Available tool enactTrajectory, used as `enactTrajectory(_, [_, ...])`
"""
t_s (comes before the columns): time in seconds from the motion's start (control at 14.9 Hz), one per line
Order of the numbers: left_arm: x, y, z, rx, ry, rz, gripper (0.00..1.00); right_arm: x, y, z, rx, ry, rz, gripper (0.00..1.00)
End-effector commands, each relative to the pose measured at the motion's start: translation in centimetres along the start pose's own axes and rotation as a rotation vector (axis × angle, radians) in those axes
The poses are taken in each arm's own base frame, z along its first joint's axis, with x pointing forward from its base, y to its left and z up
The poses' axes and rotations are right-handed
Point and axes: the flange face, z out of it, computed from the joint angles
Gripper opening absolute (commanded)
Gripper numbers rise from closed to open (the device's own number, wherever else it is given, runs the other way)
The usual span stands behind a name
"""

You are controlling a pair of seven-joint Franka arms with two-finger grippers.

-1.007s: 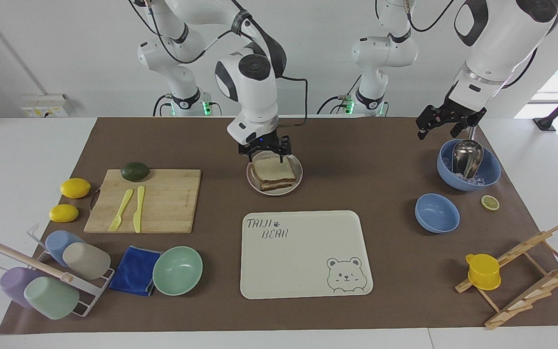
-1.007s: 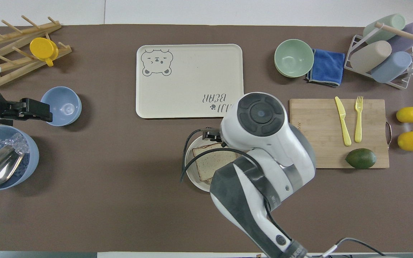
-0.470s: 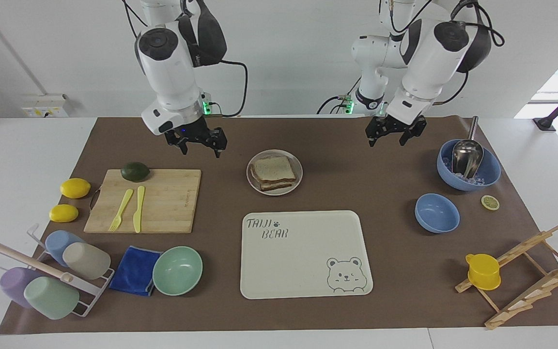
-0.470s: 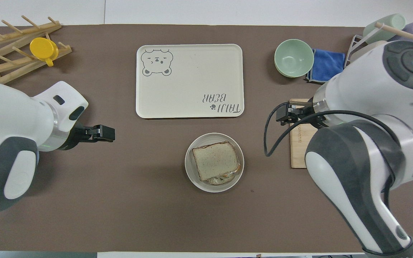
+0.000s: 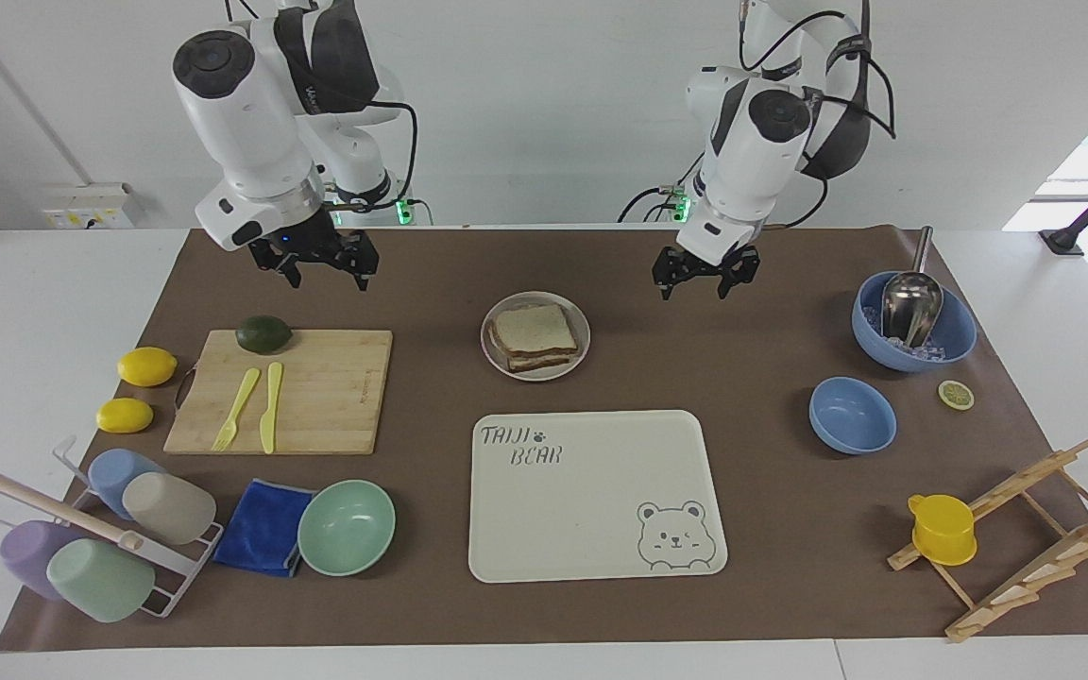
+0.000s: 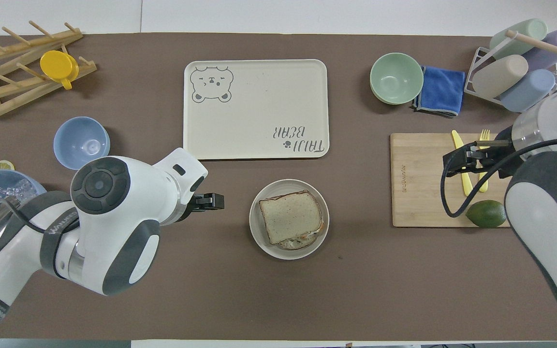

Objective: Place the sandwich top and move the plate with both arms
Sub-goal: 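Withdraw the right gripper while the left gripper reaches the plate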

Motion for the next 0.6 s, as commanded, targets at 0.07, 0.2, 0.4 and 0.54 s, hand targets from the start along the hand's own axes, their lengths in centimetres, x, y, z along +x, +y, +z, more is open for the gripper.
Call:
enactTrajectory(0.07, [-0.9,2.2,4.1,-0.021,0.040,0.006,1.00,0.8,2.7,0.4,-0.007,0.027,-0.004,1.00])
enactTrajectory(0.2, [-1.5,3.1,5.3,-0.015,0.029,0.028,1.00,0.6,3.5,0.7,-0.008,0.002,0.008,1.00])
enactTrajectory(0.4, [-2.8,5.1,7.8,-0.014,0.004,0.059,0.99,-0.4,7.2,-0.3,-0.003,-0.085,0.074,1.00])
enactTrajectory(0.54, [-3.7,5.9,8.2,-0.026,-0.013,0.059,0.97,-0.9,7.9,-1.0,0.001,-0.093,0.065,1.00])
